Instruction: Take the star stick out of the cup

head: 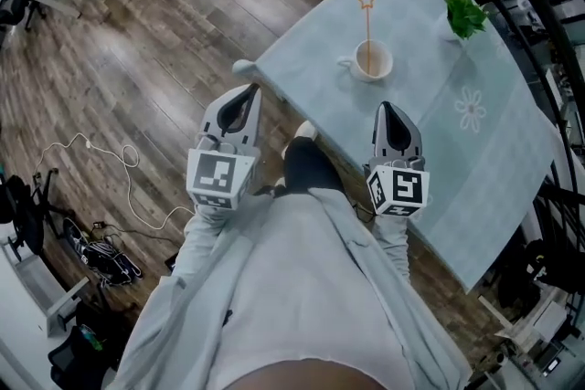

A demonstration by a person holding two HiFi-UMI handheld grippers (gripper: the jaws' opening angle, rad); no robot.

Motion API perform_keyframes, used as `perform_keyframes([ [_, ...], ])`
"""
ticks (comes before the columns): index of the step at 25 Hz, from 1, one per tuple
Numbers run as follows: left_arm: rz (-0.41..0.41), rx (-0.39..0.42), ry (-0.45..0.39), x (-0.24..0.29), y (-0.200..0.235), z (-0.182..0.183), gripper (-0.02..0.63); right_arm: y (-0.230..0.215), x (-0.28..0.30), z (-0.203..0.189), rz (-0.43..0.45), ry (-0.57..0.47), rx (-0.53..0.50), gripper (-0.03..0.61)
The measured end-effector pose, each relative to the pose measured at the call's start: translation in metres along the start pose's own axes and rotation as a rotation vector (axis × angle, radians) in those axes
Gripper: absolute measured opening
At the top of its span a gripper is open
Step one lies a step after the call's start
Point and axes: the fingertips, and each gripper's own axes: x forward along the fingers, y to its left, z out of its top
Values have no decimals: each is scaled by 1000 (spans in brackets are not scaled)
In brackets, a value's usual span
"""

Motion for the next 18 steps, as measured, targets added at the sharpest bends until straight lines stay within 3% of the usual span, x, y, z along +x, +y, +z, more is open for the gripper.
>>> perform_keyframes([
  [7,-84,43,-28,86,-4,44,21,-59,41,17,-71,-5,15,15],
  [18,-264,94,-21,174,-46,73,21,-117,47,19,-204,-3,75,15],
])
